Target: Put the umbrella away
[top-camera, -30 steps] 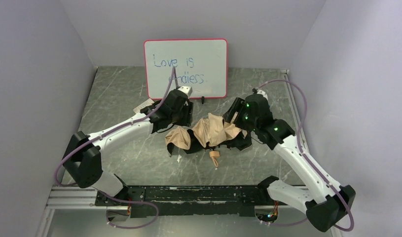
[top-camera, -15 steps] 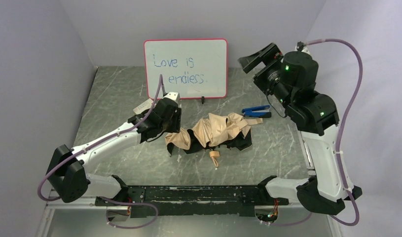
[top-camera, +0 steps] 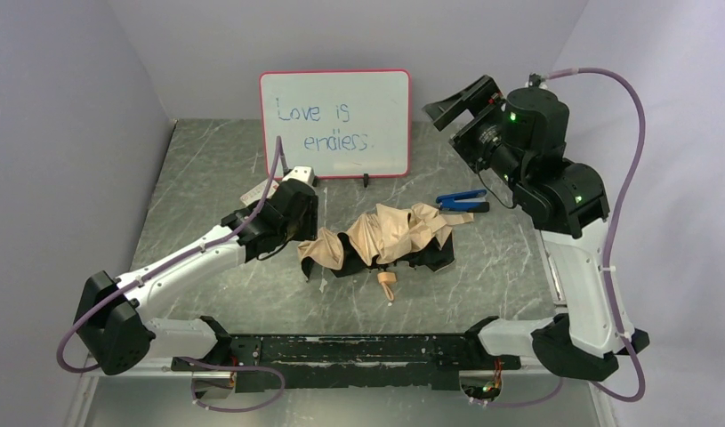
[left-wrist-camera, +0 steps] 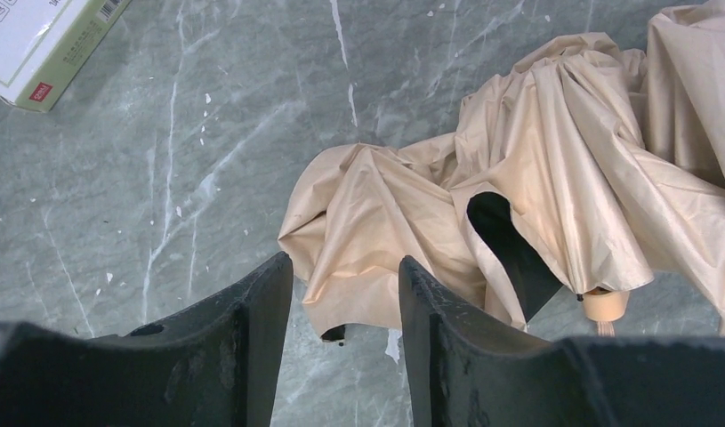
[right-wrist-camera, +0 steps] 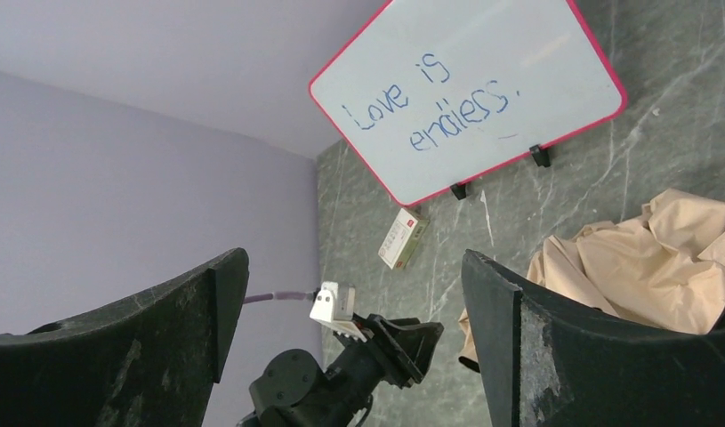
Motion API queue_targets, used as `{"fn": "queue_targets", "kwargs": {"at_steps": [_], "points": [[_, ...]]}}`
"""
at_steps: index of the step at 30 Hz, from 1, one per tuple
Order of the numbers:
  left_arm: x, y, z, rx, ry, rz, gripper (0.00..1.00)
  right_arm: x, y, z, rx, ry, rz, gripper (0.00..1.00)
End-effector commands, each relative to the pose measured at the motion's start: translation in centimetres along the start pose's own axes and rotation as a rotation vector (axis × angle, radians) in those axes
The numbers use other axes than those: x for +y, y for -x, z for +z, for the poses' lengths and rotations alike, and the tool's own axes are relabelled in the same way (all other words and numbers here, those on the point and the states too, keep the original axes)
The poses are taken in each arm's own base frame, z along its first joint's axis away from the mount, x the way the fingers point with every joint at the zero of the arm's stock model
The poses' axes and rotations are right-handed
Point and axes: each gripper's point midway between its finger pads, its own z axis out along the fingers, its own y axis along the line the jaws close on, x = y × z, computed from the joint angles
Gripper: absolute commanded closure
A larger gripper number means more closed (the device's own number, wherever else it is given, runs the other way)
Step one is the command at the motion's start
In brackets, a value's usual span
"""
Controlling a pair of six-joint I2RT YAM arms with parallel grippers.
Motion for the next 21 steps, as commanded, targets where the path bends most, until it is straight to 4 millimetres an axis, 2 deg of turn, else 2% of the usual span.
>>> {"fn": "queue_targets", "kwargs": {"at_steps": [1, 5, 7, 11, 13, 15, 18, 21], "points": [[0.0, 0.6, -0.6, -0.026, -0.001, -0.038, 0.49, -0.3, 0.2, -0.8, -0.019, 0.017, 0.002, 0.07], [0.0, 0.1, -0.6, -0.019, -0.006, -0.048, 0.49, -1.3, -0.8, 0.6, -0.011, 0.001, 0.016, 0.06], [0.0, 0.0, -0.6, -0.018, -0.012, -0.05, 0.49, -0.9, -1.6, 1.0, 0.03, 0.006, 0.015, 0.06], [0.3, -0.2, -0.6, -0.018, -0.003, -0.049, 0.49, -1.0, -1.5, 0.5, 0.033, 0.001, 0.013, 0.05], [0.3, -0.1, -0.7, -0.019, 0.001, -0.05, 0.49, -0.4, -0.8, -0.4, 0.009, 0.041, 0.017, 0.05], [0.2, 0.0, -0.7, -0.025, -0.004, -0.057, 0.49, -0.2, -0.5, -0.4, -0.004, 0.049, 0.017, 0.05], [-0.2, 0.1, -0.7, -0.025, -0.024, -0.061, 0.49, -0.4, -1.7, 0.9, 0.043, 0.027, 0.036, 0.04], [0.0, -0.2, -0.7, -0.026, -0.024, -0.061, 0.5, 0.6, -3.3, 1.9, 0.127, 0.051, 0.077, 0.04]]}}
